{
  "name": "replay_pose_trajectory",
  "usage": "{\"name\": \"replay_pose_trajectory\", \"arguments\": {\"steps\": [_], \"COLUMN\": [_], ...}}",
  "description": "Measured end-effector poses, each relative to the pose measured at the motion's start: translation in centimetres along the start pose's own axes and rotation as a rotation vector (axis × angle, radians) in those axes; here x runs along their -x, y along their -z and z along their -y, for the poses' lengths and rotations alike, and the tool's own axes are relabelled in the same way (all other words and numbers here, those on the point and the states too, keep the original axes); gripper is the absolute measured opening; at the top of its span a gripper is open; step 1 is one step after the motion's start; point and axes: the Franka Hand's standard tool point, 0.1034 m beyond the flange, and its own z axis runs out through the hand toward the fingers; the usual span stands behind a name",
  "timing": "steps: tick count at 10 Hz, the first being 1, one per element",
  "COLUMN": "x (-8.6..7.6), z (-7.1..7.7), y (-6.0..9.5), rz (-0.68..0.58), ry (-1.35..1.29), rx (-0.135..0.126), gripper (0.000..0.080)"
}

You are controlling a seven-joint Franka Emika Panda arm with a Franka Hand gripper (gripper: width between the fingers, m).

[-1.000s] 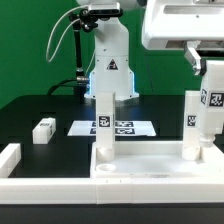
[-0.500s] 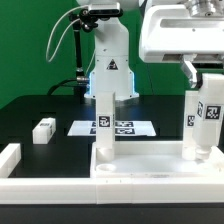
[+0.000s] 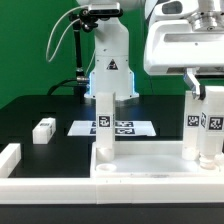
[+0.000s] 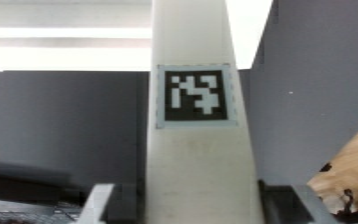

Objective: Assemble desk

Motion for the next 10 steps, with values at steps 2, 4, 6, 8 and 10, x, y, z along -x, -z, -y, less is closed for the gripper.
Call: {"name": "replay_pose_trajectory", "arguments": {"steps": [2,4,6,8,10], "x": [-0.09,-0.13,0.02,0.31,0.60], "z": [0.06,0.11,0.02,0.12,-0.02], "y": [-0.09,-0.13,-0.35,-0.64,-0.91], "rz": [-0.003,-0.012,-0.022,-0.034,-0.036], "ry": [-0.002,-0.011,-0.008,-0.007,-0.004], "rx": [0.001,0.000,0.002,0.002,0.007], "gripper": [0.0287,0.0287,0.0287,0.0287,0.0288]}}
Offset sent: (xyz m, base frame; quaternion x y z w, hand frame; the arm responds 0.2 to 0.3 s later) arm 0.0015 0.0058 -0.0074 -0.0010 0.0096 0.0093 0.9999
